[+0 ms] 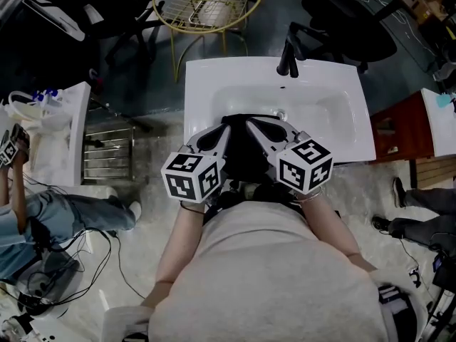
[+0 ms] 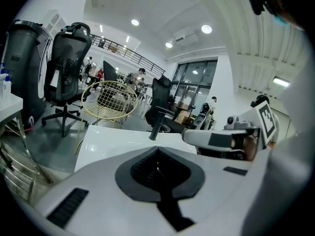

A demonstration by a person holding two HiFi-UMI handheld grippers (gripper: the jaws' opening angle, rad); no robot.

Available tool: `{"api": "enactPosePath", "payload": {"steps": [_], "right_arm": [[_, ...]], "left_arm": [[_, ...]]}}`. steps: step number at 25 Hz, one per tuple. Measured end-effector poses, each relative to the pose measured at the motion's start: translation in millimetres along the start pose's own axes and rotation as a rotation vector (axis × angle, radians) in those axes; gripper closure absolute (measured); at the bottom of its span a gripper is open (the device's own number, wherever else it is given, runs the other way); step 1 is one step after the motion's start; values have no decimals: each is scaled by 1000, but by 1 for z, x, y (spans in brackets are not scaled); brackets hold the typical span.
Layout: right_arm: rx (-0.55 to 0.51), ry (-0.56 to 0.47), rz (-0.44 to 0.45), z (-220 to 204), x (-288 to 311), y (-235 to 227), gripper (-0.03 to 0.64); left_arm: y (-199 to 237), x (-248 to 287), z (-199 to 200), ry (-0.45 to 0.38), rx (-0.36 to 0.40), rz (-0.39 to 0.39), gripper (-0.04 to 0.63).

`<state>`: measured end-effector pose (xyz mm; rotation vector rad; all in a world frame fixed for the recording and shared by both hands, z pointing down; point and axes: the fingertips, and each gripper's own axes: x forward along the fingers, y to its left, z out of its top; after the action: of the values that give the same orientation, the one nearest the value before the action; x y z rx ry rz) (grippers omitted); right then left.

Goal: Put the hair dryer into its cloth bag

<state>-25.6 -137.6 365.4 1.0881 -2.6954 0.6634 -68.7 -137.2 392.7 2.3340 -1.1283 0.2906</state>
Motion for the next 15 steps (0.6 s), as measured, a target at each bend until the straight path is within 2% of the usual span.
{"api": "enactPosePath", "payload": {"steps": [8,15], "right_arm": [[13,12,2,0,2,-2,618],[5,28,6,-5,2,-3,618]], "left_arm": [[2,4,4,21,56,-3,589],[0,5,4,22,55,-13,589]]}}
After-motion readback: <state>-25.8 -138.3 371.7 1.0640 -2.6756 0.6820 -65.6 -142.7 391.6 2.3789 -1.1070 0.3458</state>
